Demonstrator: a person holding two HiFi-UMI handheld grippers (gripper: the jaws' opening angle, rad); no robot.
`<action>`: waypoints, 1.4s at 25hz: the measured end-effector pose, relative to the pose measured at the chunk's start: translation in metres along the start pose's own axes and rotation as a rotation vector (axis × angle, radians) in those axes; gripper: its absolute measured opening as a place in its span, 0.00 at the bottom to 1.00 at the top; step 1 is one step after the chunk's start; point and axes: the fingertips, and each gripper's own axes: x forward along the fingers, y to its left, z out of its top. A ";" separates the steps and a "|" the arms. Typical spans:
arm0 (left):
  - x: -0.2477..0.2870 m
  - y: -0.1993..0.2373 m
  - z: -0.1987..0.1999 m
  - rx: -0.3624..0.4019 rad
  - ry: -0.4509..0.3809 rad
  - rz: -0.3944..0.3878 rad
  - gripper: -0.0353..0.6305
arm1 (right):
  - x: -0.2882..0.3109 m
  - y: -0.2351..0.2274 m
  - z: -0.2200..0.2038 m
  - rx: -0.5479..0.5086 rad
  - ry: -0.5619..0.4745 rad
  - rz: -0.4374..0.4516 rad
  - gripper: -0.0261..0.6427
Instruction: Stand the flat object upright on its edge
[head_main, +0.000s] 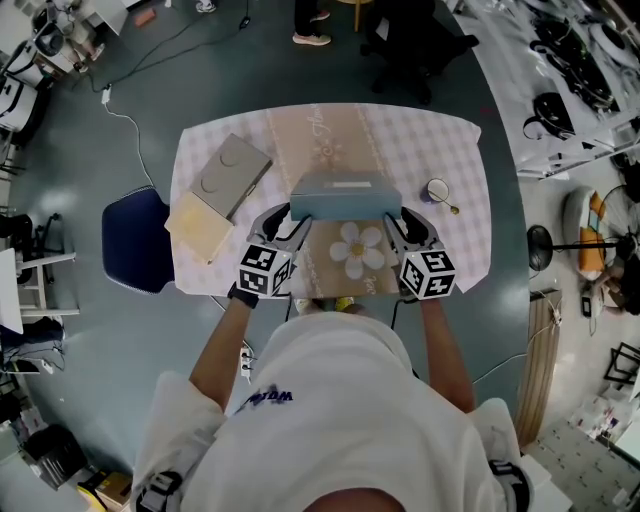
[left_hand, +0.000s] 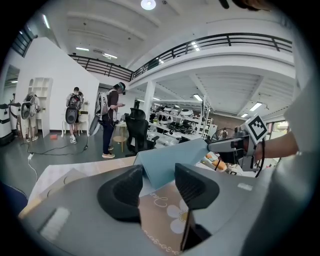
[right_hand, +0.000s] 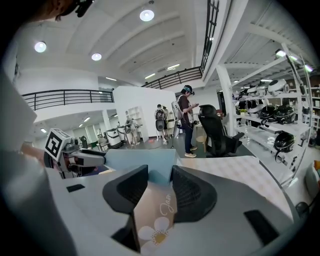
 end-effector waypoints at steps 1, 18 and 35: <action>0.000 0.000 0.002 0.002 -0.004 0.000 0.36 | -0.001 0.000 0.002 0.004 -0.005 0.000 0.28; -0.010 -0.007 0.022 0.004 -0.039 0.011 0.36 | -0.012 0.001 0.015 0.043 -0.034 0.001 0.28; 0.006 0.006 0.019 -0.029 -0.010 0.020 0.36 | 0.009 -0.009 0.013 0.081 0.010 0.007 0.27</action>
